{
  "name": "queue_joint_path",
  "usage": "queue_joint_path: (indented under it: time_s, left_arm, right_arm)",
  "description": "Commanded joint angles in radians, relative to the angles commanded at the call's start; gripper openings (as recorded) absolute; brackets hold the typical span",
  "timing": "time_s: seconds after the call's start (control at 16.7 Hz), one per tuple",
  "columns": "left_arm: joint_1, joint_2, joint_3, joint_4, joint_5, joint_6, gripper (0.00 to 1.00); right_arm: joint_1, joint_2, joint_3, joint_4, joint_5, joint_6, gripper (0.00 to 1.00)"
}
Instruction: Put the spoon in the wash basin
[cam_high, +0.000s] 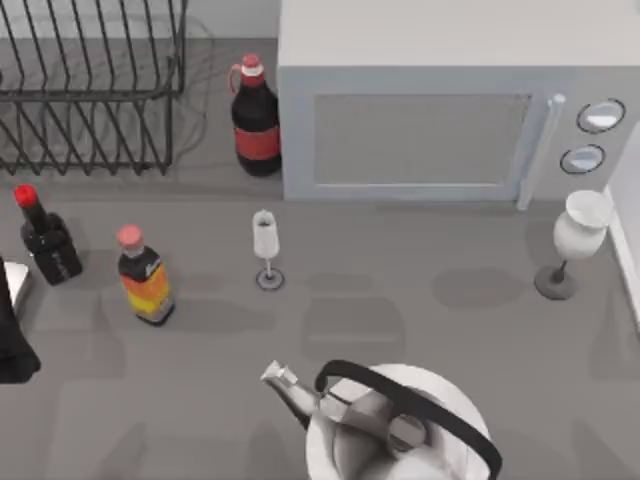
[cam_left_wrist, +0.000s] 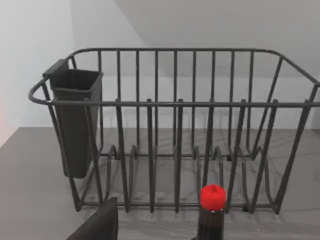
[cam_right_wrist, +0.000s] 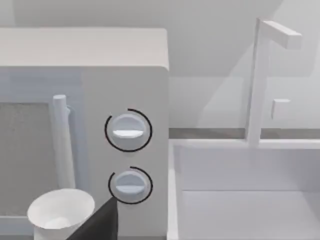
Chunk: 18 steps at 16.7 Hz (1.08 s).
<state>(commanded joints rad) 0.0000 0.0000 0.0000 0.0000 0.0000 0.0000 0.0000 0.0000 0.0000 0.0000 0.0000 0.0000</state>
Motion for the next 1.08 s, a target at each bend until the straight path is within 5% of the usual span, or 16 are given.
queue_joint_path:
  time_s: [0.42, 1.08]
  left_arm:
    - [0.0, 0.0, 0.0, 0.0, 0.0, 0.0, 1.0]
    - [0.0, 0.0, 0.0, 0.0, 0.0, 0.0, 1.0]
  right_arm:
    - [-0.026, 0.164, 0.139, -0.144, -0.004, 0.049, 1.0]
    - [-0.155, 1.141, 0.688, -0.823, -0.014, 0.282, 1.0]
